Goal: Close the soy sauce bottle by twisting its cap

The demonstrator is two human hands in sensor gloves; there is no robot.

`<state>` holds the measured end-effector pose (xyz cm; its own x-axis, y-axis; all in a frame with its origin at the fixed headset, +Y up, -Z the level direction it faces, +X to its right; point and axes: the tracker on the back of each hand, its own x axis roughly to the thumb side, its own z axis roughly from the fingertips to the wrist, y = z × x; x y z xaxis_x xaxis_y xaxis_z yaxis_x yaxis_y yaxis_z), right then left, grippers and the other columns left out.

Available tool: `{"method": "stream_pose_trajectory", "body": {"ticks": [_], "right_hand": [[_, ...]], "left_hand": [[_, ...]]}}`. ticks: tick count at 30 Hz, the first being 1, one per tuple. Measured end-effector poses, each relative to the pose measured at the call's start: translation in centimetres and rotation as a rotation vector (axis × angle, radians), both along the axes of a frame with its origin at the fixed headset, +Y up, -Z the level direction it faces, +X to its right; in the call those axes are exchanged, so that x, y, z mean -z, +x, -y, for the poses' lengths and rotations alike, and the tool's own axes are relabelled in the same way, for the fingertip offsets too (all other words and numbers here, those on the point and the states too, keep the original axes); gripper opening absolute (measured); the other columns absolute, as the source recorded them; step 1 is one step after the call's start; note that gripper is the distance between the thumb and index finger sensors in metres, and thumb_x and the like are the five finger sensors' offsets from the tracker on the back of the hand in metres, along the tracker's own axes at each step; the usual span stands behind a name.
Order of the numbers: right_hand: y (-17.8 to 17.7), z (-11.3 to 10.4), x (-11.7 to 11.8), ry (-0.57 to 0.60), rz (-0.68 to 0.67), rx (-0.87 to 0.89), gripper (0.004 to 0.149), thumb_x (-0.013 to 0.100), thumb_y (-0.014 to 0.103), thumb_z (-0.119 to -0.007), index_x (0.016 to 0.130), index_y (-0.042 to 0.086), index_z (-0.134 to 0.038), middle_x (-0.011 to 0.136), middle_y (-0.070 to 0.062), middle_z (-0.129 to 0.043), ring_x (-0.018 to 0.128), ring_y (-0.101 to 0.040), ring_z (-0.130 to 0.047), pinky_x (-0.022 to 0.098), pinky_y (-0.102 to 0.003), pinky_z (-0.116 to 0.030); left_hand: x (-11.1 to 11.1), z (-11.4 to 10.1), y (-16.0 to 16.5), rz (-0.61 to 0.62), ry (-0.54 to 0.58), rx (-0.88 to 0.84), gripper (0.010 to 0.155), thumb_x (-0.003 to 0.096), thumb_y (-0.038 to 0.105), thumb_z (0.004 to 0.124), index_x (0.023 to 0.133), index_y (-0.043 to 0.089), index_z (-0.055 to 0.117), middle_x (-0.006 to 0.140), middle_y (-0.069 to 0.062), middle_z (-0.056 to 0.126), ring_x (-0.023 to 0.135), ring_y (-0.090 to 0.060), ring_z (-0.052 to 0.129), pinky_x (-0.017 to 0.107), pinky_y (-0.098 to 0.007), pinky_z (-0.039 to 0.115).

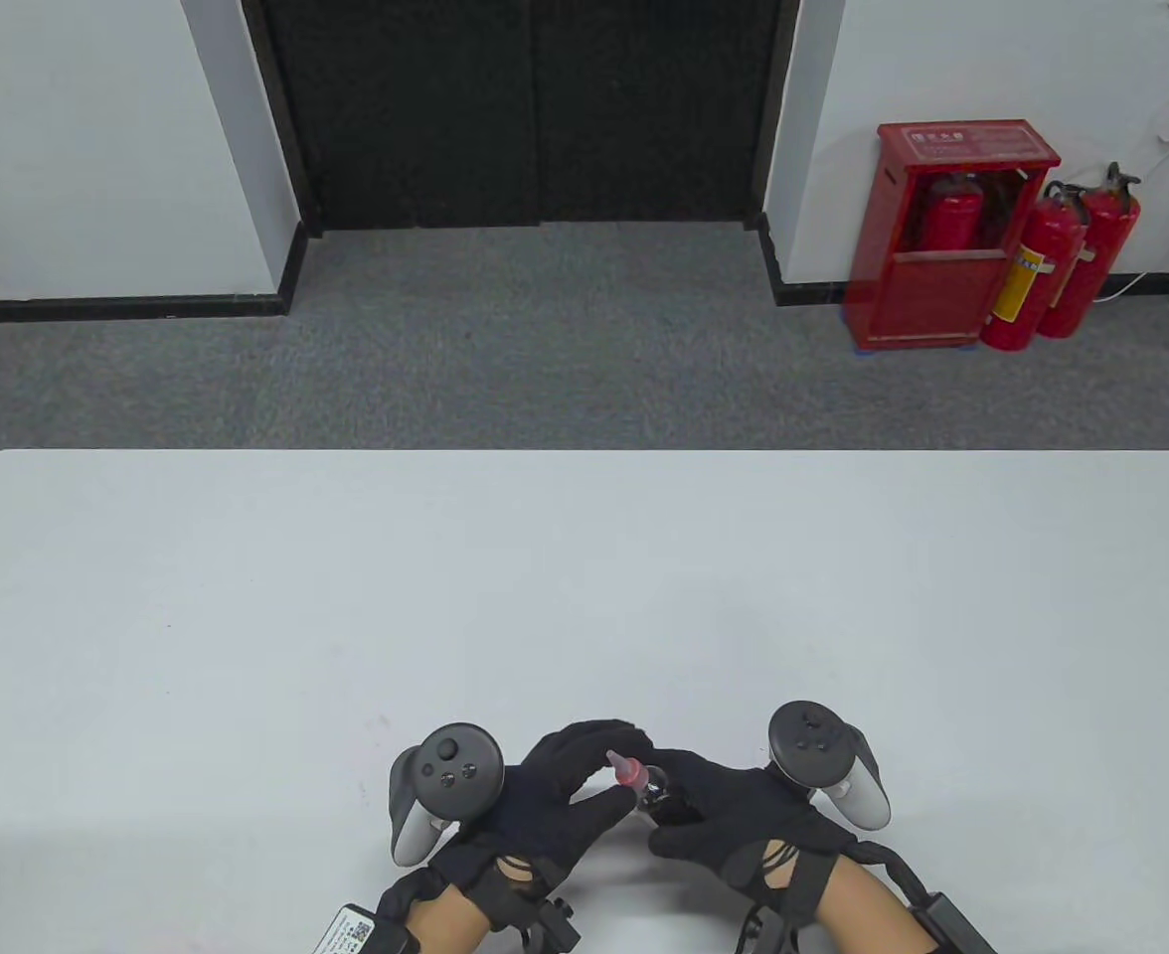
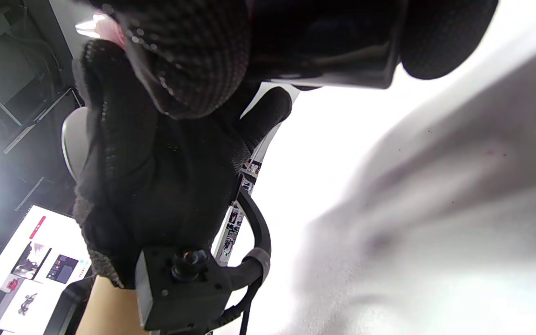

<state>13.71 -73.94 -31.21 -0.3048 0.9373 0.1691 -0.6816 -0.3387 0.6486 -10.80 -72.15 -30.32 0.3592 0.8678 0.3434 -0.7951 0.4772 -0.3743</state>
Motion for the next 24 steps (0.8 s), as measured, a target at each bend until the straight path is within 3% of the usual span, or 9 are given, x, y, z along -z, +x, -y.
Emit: {"method": "stream_pose_trajectory", "body": {"ticks": [7,10,17,19,21,24], "right_hand": [[-0.04,0.05,-0.04,-0.009,-0.006,0.008,0.076,0.040,0.039,-0.087,0.105,0.020,-0.054,0.101,-0.016,-0.074,0.085,-0.050,-0.075,0.054,-0.061,-0.072],[-0.04,0.04,-0.08,-0.014,-0.004,0.009,0.076,0.040,0.040,-0.087,0.106,0.020,-0.054,0.101,-0.016,-0.074,0.085,-0.050,-0.075,0.054,-0.061,-0.072],[-0.03,-0.06,-0.09,0.001,0.011,0.013,0.077,0.040,0.040,-0.086,0.106,0.019,-0.053,0.100,-0.016,-0.074,0.084,-0.050,-0.075,0.053,-0.061,-0.072],[-0.04,-0.11,-0.09,0.005,0.013,0.017,0.077,0.040,0.040,-0.086,0.106,0.019,-0.053,0.100,-0.016,-0.074,0.084,-0.050,-0.075,0.053,-0.061,-0.072],[-0.01,-0.14,-0.08,0.009,0.017,0.022,0.077,0.040,0.040,-0.086,0.106,0.019,-0.053,0.100,-0.017,-0.074,0.084,-0.050,-0.075,0.053,-0.061,-0.072],[-0.01,-0.12,-0.10,0.009,0.020,0.019,0.077,0.040,0.041,-0.086,0.106,0.019,-0.053,0.100,-0.017,-0.074,0.084,-0.050,-0.075,0.053,-0.061,-0.072]], "left_hand": [[-0.04,0.06,0.30,0.050,-0.022,-0.021,0.061,0.0466,0.053,0.070,0.106,0.051,0.058,0.119,0.014,0.057,0.113,-0.030,0.059,0.074,-0.066,0.049],[-0.24,-0.10,0.32,0.022,-0.012,-0.010,0.062,0.0470,0.052,0.069,0.108,0.051,0.057,0.125,0.009,0.040,0.115,-0.037,0.029,0.074,-0.068,0.035],[-0.16,-0.12,0.27,0.025,-0.008,-0.011,0.064,0.0483,0.051,0.070,0.110,0.049,0.052,0.126,0.007,0.036,0.114,-0.038,0.025,0.074,-0.068,0.033],[-0.28,-0.19,0.49,0.033,0.023,0.019,0.072,0.0474,0.052,0.076,0.112,0.049,0.044,0.126,0.007,0.030,0.114,-0.038,0.021,0.074,-0.068,0.030],[-0.42,-0.25,0.75,0.030,0.048,0.062,0.091,0.0416,0.062,0.081,0.113,0.040,0.031,0.126,0.005,0.024,0.114,-0.038,0.020,0.074,-0.068,0.031],[-0.75,-0.41,0.99,0.010,0.063,0.063,0.108,0.0363,0.072,0.082,0.111,0.031,0.015,0.123,0.004,0.012,0.114,-0.037,0.017,0.075,-0.068,0.029]]}}
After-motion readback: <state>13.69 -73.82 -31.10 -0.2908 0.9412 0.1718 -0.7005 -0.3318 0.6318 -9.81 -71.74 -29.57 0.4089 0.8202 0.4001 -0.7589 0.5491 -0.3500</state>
